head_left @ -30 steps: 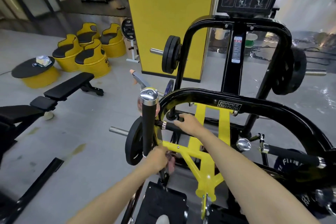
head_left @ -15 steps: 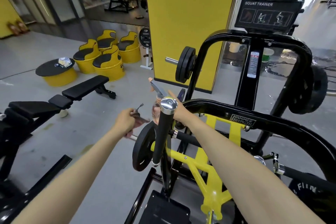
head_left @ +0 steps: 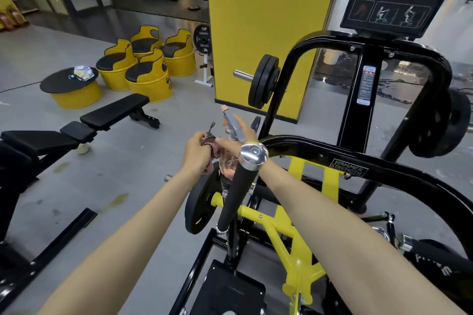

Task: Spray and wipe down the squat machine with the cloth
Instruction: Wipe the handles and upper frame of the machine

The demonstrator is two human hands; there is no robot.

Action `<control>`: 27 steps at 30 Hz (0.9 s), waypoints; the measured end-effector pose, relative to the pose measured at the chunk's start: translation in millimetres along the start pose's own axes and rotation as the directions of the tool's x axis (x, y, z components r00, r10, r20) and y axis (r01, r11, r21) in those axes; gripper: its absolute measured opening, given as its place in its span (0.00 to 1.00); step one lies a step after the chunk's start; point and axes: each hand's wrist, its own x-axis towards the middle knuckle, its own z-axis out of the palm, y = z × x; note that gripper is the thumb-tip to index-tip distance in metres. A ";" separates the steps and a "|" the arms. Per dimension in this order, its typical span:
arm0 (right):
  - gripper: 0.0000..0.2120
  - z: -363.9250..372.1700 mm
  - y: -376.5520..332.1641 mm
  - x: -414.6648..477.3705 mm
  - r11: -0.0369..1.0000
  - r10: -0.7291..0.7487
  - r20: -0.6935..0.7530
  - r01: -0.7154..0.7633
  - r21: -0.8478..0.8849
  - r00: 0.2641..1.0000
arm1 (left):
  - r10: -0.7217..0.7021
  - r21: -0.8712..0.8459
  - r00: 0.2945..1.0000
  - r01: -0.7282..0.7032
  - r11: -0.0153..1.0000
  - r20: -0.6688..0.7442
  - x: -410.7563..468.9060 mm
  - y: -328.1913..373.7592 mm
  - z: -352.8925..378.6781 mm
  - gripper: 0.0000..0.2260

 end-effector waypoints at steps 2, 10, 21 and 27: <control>0.42 -1.8 -6.9 -3.3 0.997 -0.031 0.020 0.033 -0.073 0.999 | 0.015 0.052 0.999 -0.017 0.999 0.030 3.4 -5.3 2.7 0.12; 0.20 1.1 -2.7 -7.2 0.993 0.041 -0.070 -0.033 0.114 0.997 | 0.100 0.249 0.987 -0.128 0.960 0.123 -1.6 -11.3 9.6 0.13; 0.05 -28.1 51.3 -38.3 0.908 0.351 0.203 -0.279 -0.313 0.914 | -0.139 0.125 0.988 0.129 0.984 0.071 -16.7 -41.3 -11.6 0.05; 0.10 -23.6 33.6 -78.6 0.908 0.390 0.314 -0.305 -0.287 0.866 | -0.112 0.110 0.992 0.105 0.988 0.054 -35.7 -34.6 -11.0 0.10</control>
